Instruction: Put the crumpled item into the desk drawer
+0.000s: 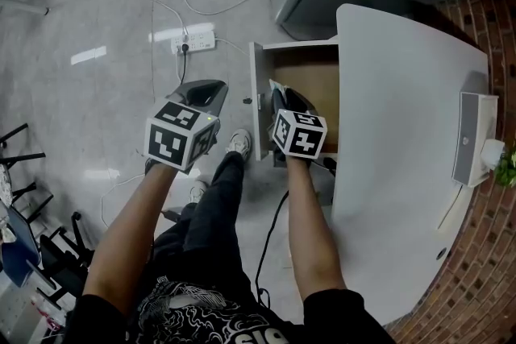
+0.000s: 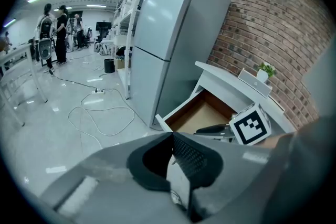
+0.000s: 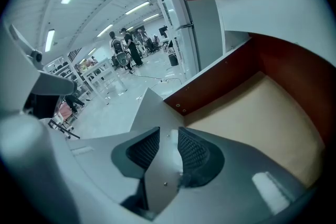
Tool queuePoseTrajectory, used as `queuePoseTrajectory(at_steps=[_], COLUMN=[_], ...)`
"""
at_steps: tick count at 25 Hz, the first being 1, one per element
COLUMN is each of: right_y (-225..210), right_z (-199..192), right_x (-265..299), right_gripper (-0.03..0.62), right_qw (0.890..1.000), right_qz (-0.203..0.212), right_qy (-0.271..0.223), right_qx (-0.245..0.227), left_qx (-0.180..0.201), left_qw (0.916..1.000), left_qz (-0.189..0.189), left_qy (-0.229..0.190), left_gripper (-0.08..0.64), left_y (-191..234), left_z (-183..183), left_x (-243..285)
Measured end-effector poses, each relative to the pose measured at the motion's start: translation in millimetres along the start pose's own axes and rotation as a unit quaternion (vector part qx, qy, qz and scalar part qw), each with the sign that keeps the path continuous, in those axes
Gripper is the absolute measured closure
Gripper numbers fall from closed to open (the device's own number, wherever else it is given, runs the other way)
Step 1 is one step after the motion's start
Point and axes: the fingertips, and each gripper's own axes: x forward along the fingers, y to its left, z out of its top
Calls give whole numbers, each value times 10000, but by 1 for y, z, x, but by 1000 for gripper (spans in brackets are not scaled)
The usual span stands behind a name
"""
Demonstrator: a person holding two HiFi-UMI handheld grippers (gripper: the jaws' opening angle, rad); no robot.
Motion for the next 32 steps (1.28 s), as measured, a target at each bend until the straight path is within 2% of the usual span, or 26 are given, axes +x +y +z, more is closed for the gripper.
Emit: queuePoseTrajectory(at_steps=[10, 17, 28, 32], right_y=[21, 53, 87, 97], right_z=[37, 82, 164, 190], right_x=[-29, -62, -113, -135], right_gripper=[482, 482, 483, 492], right_qw=[9998, 9983, 9908, 9871], right_qz=[70, 225, 423, 486], right_qy=[-162, -416, -975, -1150], right_qx=[-88, -331, -841, -1008], left_qx=[79, 112, 240, 345], left_qw=[9998, 9990, 9930, 9918], left_qz=[43, 54, 355, 400], left_qy=[-191, -435, -1102, -1165], left_gripper=[560, 560, 560, 560], left_y=[-8, -17, -13, -19], left_z=[37, 69, 136, 153], left_x=[-22, -47, -98, -113])
